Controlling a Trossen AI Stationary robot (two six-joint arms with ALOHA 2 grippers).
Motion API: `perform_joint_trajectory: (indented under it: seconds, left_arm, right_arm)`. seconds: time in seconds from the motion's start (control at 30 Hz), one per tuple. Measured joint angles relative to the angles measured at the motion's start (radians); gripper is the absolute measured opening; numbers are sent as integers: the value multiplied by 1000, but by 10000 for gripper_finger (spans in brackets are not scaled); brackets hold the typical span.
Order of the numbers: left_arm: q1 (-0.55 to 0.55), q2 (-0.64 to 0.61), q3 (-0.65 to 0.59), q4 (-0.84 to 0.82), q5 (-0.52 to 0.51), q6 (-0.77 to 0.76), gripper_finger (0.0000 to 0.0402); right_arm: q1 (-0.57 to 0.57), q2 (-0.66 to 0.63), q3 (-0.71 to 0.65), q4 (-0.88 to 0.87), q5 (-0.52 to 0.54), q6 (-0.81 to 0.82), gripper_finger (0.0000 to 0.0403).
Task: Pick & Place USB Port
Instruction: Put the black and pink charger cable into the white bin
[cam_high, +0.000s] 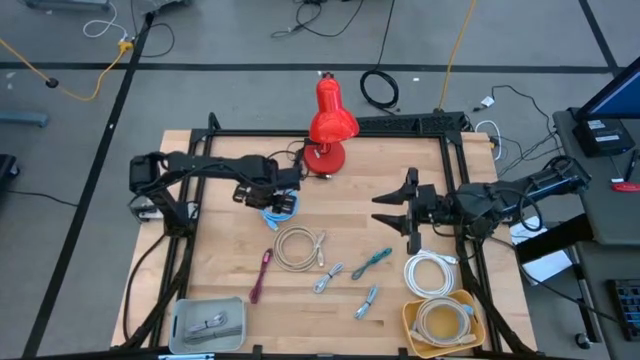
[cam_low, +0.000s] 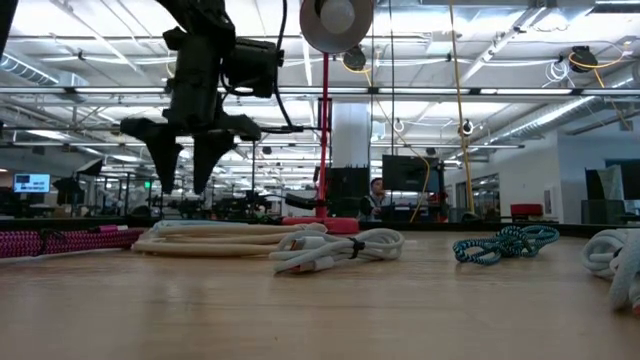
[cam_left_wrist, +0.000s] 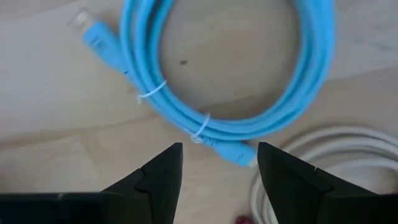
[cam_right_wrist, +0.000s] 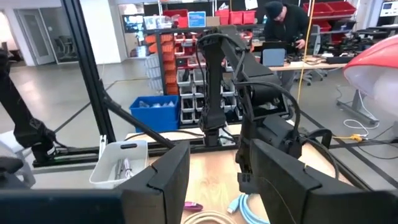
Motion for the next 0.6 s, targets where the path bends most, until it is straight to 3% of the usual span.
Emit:
perform_joint_trajectory:
  seconds: [0.17, 0.37, 0.6]
  left_arm:
    - [-82, -35, -14, 4, 30, -103, 214]
    - [-294, -45, -17, -2, 69, -238, 214]
    - [-538, -45, -17, 7, 4, -437, 214]
  right_arm:
    - [0, 0, 0, -17, -2, 35, 160]
    - [0, 0, 0, -45, -2, 55, 160]
    - [0, 0, 0, -38, -2, 49, 160]
